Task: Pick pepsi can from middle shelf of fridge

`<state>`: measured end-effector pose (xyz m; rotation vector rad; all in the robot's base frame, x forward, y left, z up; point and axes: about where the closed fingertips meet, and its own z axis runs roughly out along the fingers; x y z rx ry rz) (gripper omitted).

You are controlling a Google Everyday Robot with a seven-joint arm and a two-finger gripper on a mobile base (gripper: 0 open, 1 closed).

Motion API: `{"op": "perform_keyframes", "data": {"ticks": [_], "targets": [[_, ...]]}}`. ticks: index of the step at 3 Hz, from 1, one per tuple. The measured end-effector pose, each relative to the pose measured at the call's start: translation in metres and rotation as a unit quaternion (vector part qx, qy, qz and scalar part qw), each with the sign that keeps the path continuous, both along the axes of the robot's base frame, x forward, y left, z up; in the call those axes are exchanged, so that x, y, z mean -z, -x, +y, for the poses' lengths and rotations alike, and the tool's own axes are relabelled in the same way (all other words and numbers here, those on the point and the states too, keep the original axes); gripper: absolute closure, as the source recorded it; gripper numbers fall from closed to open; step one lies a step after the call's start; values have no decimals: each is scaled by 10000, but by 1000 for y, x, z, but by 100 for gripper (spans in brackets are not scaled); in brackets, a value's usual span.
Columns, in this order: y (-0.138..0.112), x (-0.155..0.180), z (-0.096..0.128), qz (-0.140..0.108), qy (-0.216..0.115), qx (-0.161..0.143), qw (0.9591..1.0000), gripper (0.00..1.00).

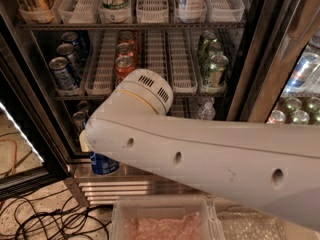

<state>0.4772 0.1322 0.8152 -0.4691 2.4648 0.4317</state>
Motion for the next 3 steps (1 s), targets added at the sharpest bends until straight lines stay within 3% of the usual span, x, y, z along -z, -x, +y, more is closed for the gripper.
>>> {"op": "perform_keyframes", "data": {"ticks": [1,2,3], "targets": [[-4,4,-19,96,-336,236,9991,100],[8,29,-67,543,-959,1122,9876,100],[27,68,-113,1223,-1258,1876,9664,100]]}}
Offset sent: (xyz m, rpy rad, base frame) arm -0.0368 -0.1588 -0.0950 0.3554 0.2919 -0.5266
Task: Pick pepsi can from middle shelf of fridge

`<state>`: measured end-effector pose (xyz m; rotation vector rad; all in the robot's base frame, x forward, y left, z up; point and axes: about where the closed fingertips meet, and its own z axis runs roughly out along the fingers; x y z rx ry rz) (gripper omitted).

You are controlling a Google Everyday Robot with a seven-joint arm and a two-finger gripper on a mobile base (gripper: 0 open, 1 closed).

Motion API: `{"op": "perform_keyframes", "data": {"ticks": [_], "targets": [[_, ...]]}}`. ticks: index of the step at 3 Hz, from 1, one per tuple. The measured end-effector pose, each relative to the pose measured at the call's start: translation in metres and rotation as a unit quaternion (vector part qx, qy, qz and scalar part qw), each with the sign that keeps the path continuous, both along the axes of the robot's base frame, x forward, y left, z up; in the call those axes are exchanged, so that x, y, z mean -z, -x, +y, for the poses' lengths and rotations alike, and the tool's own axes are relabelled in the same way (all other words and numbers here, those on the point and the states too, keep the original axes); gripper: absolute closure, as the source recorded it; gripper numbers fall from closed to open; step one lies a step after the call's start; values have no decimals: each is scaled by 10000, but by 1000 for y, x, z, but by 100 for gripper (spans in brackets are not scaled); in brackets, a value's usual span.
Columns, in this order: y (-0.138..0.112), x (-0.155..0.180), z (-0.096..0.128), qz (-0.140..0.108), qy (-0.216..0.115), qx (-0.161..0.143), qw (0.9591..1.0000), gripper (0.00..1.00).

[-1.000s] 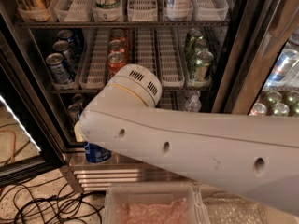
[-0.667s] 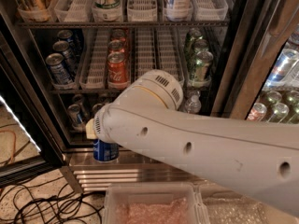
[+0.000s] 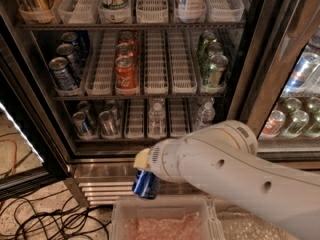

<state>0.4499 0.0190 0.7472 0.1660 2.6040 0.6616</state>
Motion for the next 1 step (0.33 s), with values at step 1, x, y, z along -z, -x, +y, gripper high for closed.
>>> {"op": "perform_keyframes", "data": {"ticks": [1], "targets": [[3,1,-3,82,-89,111,9999,100]]}}
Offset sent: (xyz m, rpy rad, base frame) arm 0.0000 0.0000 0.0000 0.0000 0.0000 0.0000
